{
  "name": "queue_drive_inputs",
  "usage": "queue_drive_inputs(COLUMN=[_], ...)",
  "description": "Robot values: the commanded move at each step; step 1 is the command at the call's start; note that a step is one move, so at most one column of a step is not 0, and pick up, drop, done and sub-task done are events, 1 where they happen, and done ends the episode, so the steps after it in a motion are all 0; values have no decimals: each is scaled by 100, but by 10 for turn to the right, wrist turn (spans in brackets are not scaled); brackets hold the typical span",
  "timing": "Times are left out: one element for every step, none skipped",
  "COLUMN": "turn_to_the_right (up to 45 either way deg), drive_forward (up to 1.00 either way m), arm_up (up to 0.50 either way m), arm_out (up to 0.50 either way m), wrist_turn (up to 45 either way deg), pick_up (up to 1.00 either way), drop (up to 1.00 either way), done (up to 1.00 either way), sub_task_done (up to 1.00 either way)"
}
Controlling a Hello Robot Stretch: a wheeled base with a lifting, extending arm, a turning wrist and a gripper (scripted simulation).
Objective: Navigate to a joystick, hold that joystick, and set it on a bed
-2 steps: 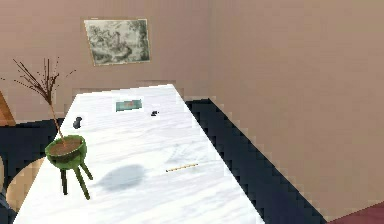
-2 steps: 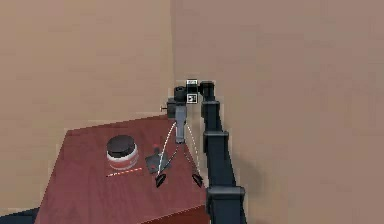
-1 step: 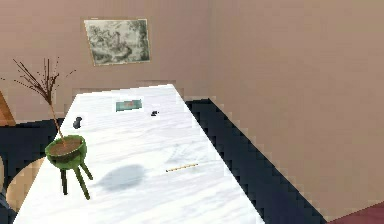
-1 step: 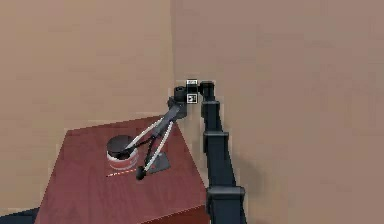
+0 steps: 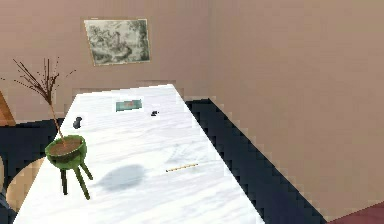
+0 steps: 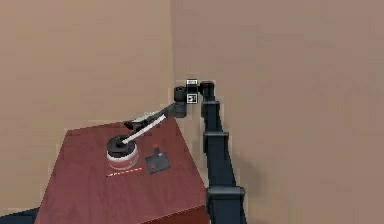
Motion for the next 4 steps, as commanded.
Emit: queue_drive_inputs(turn_to_the_right=[0, 0, 0, 0], drive_forward=[0, 0, 0, 0], arm_up=[0, -30, 0, 10], arm_out=[0, 0, 0, 0], wrist_turn=[300, 0, 0, 0], pick_up=[0, 0, 100, 0], drop=[0, 0, 0, 0], done=[0, 0, 0, 0], sub_task_done=[0, 0, 0, 0])
